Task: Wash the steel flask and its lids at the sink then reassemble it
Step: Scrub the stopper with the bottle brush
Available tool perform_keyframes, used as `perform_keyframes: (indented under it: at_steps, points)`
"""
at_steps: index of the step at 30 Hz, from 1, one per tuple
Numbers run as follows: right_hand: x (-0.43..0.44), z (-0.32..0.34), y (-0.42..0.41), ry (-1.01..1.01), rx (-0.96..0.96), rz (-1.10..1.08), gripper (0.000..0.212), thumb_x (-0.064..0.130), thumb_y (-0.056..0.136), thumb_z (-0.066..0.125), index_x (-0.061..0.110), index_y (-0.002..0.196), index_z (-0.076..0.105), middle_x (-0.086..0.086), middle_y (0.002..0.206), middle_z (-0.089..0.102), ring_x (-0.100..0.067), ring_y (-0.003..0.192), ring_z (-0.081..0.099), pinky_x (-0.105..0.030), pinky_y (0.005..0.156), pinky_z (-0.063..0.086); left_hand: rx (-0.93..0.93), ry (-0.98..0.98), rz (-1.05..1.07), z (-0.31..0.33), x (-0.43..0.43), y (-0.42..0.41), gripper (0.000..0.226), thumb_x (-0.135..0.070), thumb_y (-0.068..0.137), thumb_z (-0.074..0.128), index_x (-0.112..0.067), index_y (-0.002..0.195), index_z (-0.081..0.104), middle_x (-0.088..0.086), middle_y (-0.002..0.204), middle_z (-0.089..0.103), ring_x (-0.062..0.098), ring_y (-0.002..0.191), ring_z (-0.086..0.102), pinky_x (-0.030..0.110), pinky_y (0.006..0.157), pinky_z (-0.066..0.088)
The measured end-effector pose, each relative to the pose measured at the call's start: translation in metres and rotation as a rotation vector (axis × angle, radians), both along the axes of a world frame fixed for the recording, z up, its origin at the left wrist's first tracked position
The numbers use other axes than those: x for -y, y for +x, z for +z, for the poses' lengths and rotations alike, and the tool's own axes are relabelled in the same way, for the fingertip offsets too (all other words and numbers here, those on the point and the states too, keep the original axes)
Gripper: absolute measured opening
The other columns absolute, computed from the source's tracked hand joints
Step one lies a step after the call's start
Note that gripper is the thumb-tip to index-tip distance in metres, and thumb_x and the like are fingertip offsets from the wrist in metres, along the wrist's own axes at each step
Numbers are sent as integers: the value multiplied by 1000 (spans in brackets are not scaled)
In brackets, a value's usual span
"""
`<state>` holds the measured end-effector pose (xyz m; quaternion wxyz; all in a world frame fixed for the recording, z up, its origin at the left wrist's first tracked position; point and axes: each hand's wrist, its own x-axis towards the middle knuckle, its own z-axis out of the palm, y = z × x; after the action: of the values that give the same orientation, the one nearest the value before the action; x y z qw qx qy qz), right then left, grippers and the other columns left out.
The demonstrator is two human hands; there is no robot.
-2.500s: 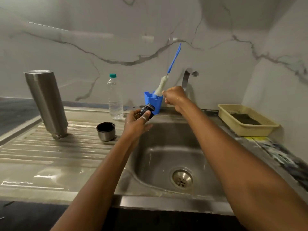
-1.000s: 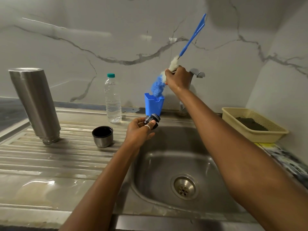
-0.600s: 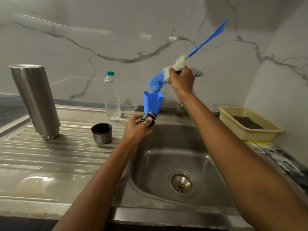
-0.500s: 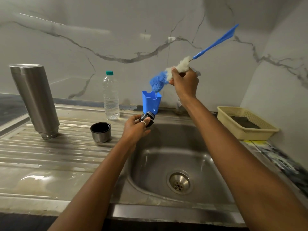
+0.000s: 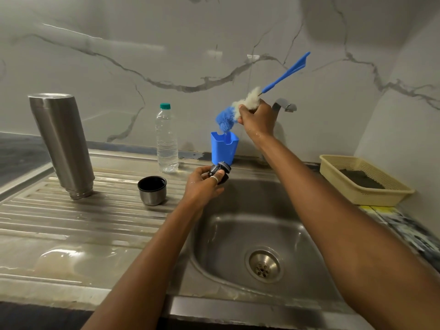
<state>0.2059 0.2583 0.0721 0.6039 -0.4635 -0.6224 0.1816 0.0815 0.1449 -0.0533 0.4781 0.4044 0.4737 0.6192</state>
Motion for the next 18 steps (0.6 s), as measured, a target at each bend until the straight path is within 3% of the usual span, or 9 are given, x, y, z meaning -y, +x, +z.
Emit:
perform_keyframes:
  at_steps: [6, 8, 10, 12, 14, 18]
  points:
    - [5, -8, -4, -46, -73, -15, 16, 18, 95, 66, 10, 109, 67, -2, 94, 73, -21, 90, 74, -39, 85, 62, -15, -9, 3, -2, 0, -2, 31, -15, 97, 67, -17, 126, 55, 4, 115, 67, 15, 103, 69, 31, 80, 62]
    - [10, -8, -3, -51, -113, -15, 7, 15, 96, 66, 13, 102, 66, 9, 87, 66, -23, 91, 74, -39, 85, 62, -22, -11, 5, -2, 0, -3, 33, -15, 97, 67, -16, 128, 55, 4, 116, 67, 16, 103, 69, 32, 82, 62]
    - [17, -7, 2, -66, -170, -21, 17, 14, 96, 64, 25, 87, 56, 6, 86, 68, -22, 88, 74, -37, 84, 62, -24, -8, 8, -3, 1, -3, 33, -14, 98, 67, -14, 128, 55, 6, 115, 67, 18, 104, 70, 33, 85, 61]
    - [25, -6, 10, -71, -259, -26, 10, 16, 94, 65, 25, 95, 61, -2, 91, 74, -16, 81, 75, -32, 80, 62, -19, -5, 8, -2, 1, -4, 32, -14, 98, 66, -13, 128, 55, 7, 114, 67, 19, 104, 70, 34, 87, 61]
    - [37, -7, 20, -72, -376, -17, 18, 19, 92, 67, 14, 109, 67, 0, 87, 76, -11, 75, 76, -26, 75, 62, -18, -16, 13, 0, 2, -4, 33, -14, 97, 67, -11, 129, 55, 9, 114, 67, 20, 104, 71, 36, 90, 60]
    - [83, -21, 45, -110, -507, 48, 3, 15, 88, 71, 17, 89, 69, 3, 73, 75, -16, 73, 76, -28, 71, 61, 29, -37, -1, 2, 3, -4, 34, -19, 99, 65, -9, 130, 56, 15, 121, 65, 23, 108, 70, 39, 94, 59]
